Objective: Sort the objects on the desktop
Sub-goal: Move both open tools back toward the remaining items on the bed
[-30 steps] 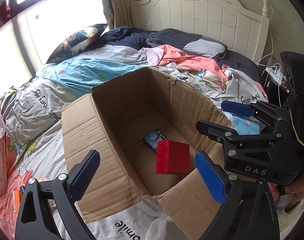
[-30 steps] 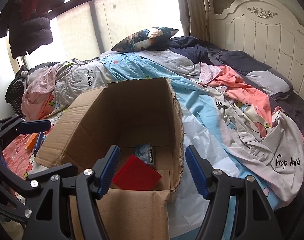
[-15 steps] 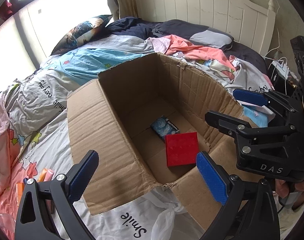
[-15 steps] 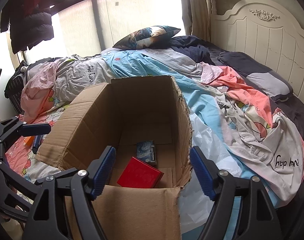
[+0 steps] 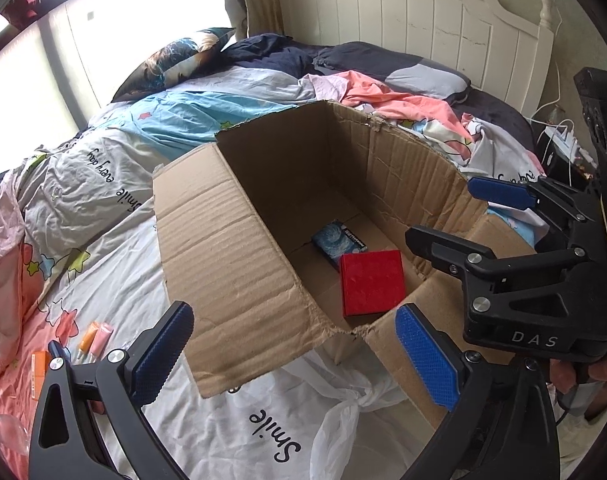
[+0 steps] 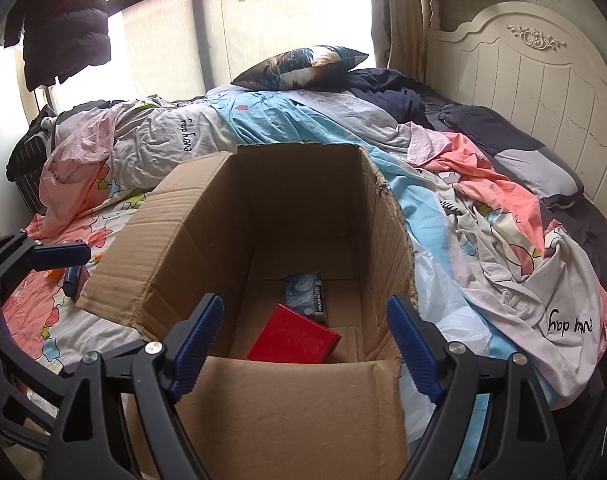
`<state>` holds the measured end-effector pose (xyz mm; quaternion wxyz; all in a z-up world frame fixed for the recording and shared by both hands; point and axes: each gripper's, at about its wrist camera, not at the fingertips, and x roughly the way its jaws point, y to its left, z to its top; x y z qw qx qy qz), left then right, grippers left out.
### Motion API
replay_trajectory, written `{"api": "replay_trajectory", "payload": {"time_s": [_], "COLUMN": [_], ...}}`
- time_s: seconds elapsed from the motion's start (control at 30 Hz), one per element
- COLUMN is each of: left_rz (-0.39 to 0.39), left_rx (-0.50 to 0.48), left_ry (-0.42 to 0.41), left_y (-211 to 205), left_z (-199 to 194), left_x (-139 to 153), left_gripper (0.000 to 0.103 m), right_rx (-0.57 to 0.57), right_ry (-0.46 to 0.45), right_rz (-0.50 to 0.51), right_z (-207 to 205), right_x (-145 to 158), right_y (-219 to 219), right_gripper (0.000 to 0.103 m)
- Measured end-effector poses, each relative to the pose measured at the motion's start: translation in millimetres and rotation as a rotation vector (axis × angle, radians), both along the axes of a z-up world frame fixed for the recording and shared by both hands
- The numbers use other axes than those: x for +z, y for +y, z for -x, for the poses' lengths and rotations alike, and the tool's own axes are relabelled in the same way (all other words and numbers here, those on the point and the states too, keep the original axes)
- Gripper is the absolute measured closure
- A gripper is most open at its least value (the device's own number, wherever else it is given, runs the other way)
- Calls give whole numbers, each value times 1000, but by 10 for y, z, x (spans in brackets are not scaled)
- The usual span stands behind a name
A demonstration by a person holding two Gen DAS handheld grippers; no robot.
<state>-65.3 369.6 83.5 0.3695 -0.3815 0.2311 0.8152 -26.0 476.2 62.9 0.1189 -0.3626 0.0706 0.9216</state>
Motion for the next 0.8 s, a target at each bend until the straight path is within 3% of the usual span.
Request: {"api": "replay_trajectory", "payload": {"time_s": [0.8], "left_rz": [12], "left_rx": [122], "left_ry": [13], "left_y": [-613], "left_z": [134], "left_x": [-45], "left_gripper": [0], "right_rx": [61], "right_ry": [-3], "right_rz": [-33], "right_z": [81], "right_x": [7], "right_y": [-458], "right_gripper": [22]}}
